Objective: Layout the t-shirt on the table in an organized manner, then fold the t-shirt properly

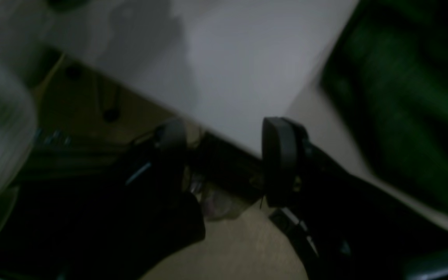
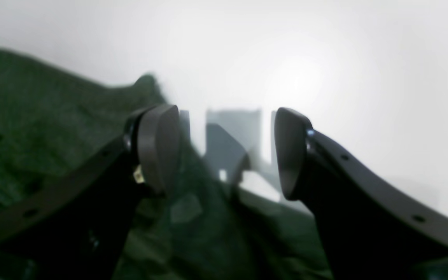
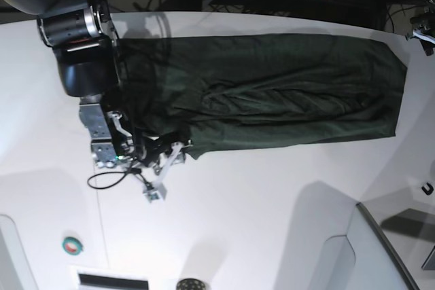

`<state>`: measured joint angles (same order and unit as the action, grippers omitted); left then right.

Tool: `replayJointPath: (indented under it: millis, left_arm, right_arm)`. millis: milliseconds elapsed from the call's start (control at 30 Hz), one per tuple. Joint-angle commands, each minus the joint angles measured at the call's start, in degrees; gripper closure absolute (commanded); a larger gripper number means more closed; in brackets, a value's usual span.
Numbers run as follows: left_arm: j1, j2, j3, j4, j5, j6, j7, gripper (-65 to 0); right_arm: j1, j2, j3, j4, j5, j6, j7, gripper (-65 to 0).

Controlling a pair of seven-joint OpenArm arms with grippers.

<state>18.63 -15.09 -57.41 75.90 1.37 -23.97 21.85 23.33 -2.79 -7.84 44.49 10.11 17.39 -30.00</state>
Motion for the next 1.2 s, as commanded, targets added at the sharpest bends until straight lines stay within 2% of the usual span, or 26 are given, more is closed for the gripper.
replayJointPath:
  millis: [0, 133, 300, 367, 400, 567, 633, 800, 1167]
  left_arm:
    - [0.9, -1.3, -0.5, 1.2, -0.4, 0.7, -0.9, -29.8]
    - [0.7, -1.3, -0.5, 1.4, -0.1, 0.7, -0.9, -29.8]
    - [0.8, -1.3, -0.4, 0.9, -0.1, 0.7, -0.9, -29.8]
    - [0.8, -1.3, -0.4, 0.9, -0.1, 0.7, -1.0, -29.8]
    - [0.8, -1.3, -0.4, 0.9, -0.1, 0.7, -1.0, -29.8]
    - [0.8, -1.3, -0.4, 0.9, -0.1, 0.7, -1.0, -29.8]
    - [0.8, -1.3, -0.4, 0.9, -0.1, 0.7, -1.0, -29.8]
    - [0.8, -1.3, -0.4, 0.8, 0.0, 0.7, -1.0, -29.8]
    - [0.3, -1.3, -0.1, 0.8, 0.0, 0.7, -0.9, -29.8]
  right_arm:
    - [2.7, -1.0, 0.1, -0.2, 0.5, 0.1, 1.6, -36.6]
    - [3.5, -2.0, 0.1, -4.7, 0.5, 0.1, 6.1, -36.6]
    - [4.8, -2.7, 0.1, -10.0, 0.4, 0.1, 7.3, -36.6]
    - [4.8, -2.7, 0.1, -10.3, 0.4, 0.1, 8.5, -34.5]
    - [4.8, -2.7, 0.1, -10.4, 0.4, 0.1, 8.6, -31.4]
    - [4.8, -2.8, 0.1, -10.3, 0.5, 0.1, 8.4, -6.3]
    - [4.7, -2.8, 0.1, -10.2, 0.5, 0.1, 8.4, -1.7]
    - [3.8, -2.8, 0.1, -7.8, 0.5, 0.2, 6.5, -1.4]
    - [-6.8, -2.7, 0.1, 14.9, 0.5, 0.2, -2.7, -1.5]
